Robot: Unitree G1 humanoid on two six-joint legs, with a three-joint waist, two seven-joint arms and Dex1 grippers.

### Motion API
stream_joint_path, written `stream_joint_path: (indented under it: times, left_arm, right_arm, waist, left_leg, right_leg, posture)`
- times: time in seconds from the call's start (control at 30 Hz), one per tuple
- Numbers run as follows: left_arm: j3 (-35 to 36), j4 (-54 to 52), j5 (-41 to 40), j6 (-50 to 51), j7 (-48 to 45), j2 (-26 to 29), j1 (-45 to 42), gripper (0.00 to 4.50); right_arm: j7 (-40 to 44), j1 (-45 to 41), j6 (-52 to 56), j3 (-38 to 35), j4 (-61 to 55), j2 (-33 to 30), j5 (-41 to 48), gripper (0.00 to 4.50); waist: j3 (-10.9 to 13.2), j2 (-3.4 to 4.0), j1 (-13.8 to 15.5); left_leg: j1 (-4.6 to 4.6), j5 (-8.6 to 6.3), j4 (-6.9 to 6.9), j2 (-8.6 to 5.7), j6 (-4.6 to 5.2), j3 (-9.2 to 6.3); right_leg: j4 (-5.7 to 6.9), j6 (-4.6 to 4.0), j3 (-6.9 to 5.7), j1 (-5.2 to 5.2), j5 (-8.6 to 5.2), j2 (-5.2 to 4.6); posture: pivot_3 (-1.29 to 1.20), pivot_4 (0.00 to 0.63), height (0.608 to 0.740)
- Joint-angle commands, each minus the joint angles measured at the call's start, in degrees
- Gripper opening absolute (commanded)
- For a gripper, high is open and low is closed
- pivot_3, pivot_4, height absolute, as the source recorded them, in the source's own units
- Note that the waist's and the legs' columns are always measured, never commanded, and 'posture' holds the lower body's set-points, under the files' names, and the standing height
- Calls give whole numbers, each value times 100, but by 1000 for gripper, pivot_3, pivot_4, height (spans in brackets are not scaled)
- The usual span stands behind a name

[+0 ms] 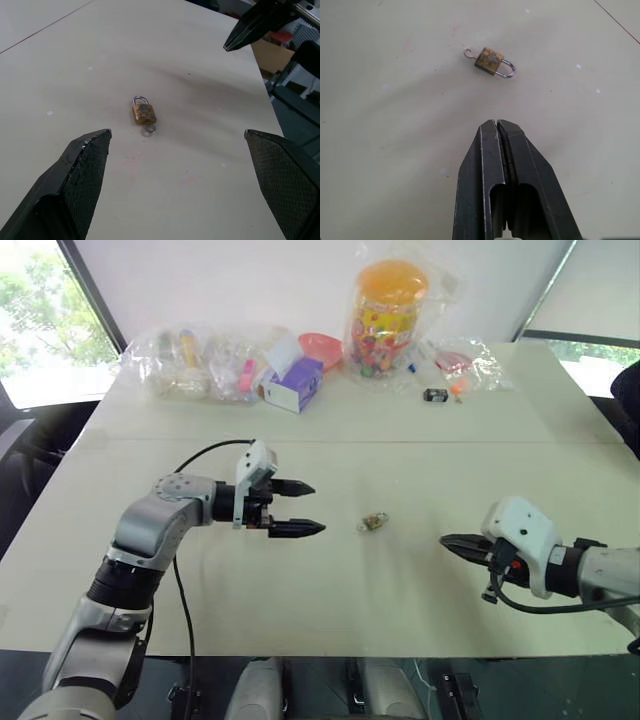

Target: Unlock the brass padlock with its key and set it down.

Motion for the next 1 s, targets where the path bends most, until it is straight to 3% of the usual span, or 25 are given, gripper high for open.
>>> stream_joint_path:
  times: [0.03,0.63,0.97,1.0]
  left_arm:
    - [11,-267,-89,-49,-149,106,27,4449]
    - [58,-240,-148,155,64,-1,-125,4449]
    - [147,-439,-248,317,265,-14,33,4449]
    - [145,-501,-255,317,287,-4,85,4487]
  right_arm:
    - [-8,-25,-97,-89,-125,-77,-6,0]
    - [-136,-366,-297,465,15,-133,-194,0]
    - [293,-1254,-834,1320,834,-309,-524,0]
    - [427,-1408,-1019,1540,1058,-339,-671,250]
  waist:
    - [0,0,0]
    - [0,0,0]
    - [0,0,-5]
    - [0,0,-9]
  left_leg:
    - [-1,0,0,1,0,0]
    - [-2,0,2,1,0,0]
    - [-1,0,2,2,0,0]
    - [-2,0,2,2,0,0]
  right_leg:
    - [0,0,0,0,0,0]
    - [0,0,0,-1,0,-1]
    - [1,0,0,-2,0,-2]
    - [1,0,0,-2,0,-3]
  posture:
    - [0,150,735]
    - [0,150,735]
    - [0,150,735]
    - [0,150,735]
